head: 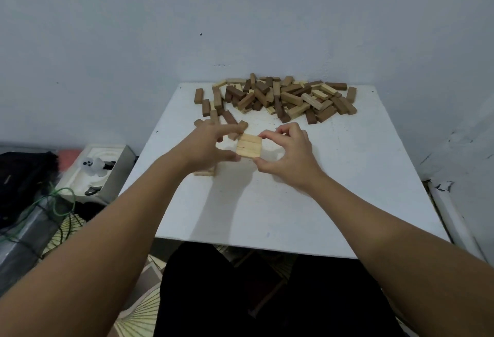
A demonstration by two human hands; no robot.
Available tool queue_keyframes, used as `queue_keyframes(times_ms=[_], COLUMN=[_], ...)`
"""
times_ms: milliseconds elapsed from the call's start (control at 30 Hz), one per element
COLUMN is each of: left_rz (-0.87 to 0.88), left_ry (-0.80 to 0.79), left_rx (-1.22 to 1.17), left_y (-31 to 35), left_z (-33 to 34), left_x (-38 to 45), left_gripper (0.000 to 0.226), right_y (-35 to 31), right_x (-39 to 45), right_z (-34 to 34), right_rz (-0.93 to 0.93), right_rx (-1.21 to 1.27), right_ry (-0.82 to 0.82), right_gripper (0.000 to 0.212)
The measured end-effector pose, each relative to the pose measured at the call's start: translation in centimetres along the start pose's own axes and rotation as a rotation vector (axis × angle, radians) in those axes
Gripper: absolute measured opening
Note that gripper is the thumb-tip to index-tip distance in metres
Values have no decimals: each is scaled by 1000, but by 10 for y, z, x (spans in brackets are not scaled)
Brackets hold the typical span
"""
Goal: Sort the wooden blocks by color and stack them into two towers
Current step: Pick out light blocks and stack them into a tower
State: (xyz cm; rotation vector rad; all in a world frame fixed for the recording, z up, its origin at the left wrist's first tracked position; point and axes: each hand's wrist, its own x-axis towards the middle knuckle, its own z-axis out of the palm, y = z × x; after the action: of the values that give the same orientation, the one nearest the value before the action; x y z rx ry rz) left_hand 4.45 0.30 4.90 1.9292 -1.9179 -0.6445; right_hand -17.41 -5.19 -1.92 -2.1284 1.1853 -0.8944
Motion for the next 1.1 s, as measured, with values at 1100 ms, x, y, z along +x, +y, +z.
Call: queue_keyframes(times_ms=[1100], left_rz=[-256], left_ry=[-91], left_rx=[-563], left_y=[-127], left_z=[-14], left_x=[-27], left_gripper=[48], right_y=[-35], right_x=[17], right_z=[102], right_rz=[69], right_rx=[126], right_ry=[-150], right_gripper=[53])
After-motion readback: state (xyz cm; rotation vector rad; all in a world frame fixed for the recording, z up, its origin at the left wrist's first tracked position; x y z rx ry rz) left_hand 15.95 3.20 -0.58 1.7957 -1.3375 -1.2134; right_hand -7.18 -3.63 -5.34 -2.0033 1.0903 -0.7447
